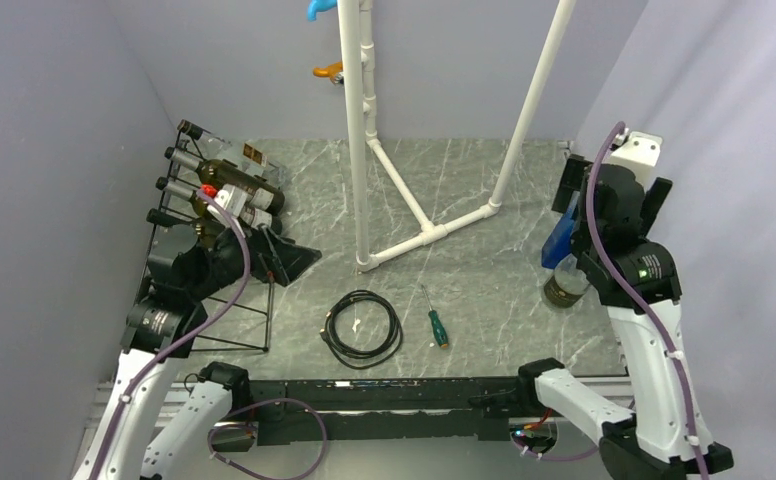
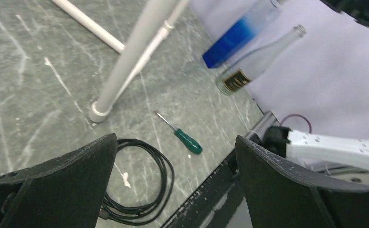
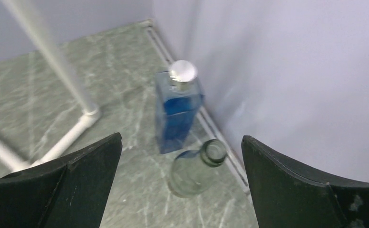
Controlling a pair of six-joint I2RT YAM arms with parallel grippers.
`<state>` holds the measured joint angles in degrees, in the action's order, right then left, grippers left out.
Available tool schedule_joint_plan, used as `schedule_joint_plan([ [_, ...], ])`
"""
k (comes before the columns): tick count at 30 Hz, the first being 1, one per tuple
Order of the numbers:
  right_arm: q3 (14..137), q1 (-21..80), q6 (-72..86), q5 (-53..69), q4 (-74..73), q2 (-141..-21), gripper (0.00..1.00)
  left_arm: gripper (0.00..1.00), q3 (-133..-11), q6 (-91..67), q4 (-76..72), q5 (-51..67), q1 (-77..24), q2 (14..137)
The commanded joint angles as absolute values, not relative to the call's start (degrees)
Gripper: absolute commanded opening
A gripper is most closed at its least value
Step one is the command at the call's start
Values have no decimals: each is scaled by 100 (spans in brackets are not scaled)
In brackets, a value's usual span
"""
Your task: Put the wine bottle on the wine rack
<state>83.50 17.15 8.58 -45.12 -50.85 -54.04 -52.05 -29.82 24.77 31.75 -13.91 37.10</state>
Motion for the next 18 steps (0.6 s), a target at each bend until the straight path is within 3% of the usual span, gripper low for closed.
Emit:
schedule_joint_plan([
  [1, 8327, 770, 666, -4232, -4988, -5565, 99, 100, -5346, -2940, 2794, 3743, -1534, 3523],
  [8, 7800, -235, 1248, -3581, -4953, -5669, 99, 99, -5684, -2687, 3398, 3832, -1570, 3359],
  [14, 7005, -527, 1715, -3449, -4814, -5480, 99, 99, -5829, -2408, 3950, 3718, -1573, 3317],
  [18, 6501, -527, 1884, -3382, -4614, -5197, 89, 100, -5928, -2263, 4199, 3636, -1571, 3309],
])
